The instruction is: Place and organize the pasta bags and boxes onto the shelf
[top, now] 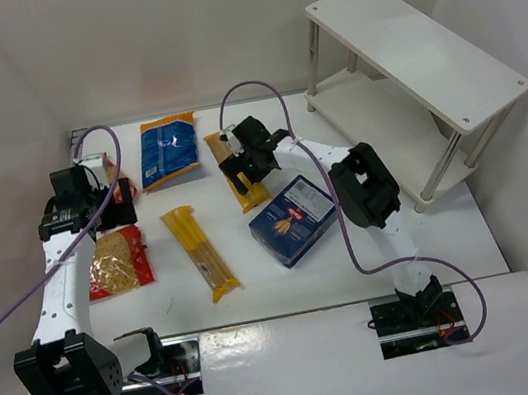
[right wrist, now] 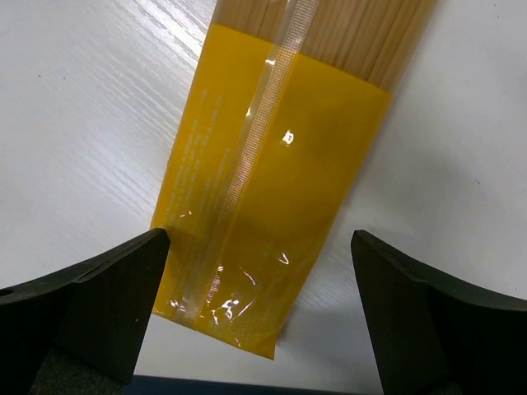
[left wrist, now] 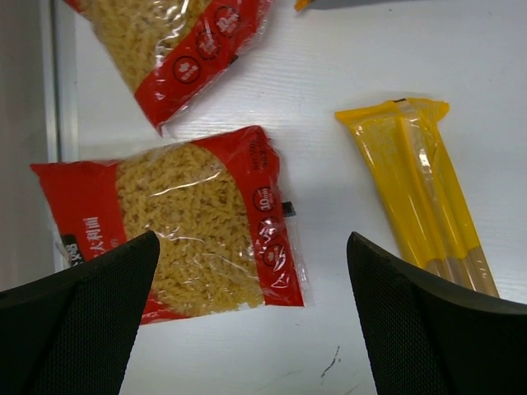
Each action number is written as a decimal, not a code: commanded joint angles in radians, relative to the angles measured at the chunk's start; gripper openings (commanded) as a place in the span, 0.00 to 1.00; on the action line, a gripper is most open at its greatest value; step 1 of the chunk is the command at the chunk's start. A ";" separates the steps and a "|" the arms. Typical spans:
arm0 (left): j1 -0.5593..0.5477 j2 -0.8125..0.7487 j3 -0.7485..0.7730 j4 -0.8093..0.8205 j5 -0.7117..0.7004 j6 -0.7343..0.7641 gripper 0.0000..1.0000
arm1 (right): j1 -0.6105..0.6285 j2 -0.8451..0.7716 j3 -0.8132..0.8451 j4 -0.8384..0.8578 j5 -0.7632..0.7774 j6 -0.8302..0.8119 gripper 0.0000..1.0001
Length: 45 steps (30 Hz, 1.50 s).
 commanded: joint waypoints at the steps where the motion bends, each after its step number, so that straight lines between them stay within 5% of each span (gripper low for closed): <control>1: -0.008 0.011 -0.010 0.011 0.119 0.043 1.00 | -0.003 -0.032 0.046 -0.003 -0.020 -0.009 1.00; 8: -0.186 0.188 0.008 -0.003 0.118 0.091 1.00 | -0.003 -0.183 -0.006 -0.041 -0.029 -0.139 1.00; 13: -0.206 0.406 0.067 0.037 0.121 -0.037 0.86 | -0.012 -0.233 -0.082 -0.041 0.031 -0.158 1.00; 19: -0.206 0.567 0.116 0.025 0.165 -0.087 0.81 | -0.012 -0.284 -0.131 -0.041 0.101 -0.167 1.00; 35: -0.206 0.514 0.128 0.031 0.306 -0.001 0.80 | -0.012 -0.302 -0.172 -0.032 0.149 -0.194 1.00; 45: -0.234 0.529 0.180 -0.008 0.271 0.083 0.86 | -0.012 -0.302 -0.161 -0.032 0.158 -0.204 1.00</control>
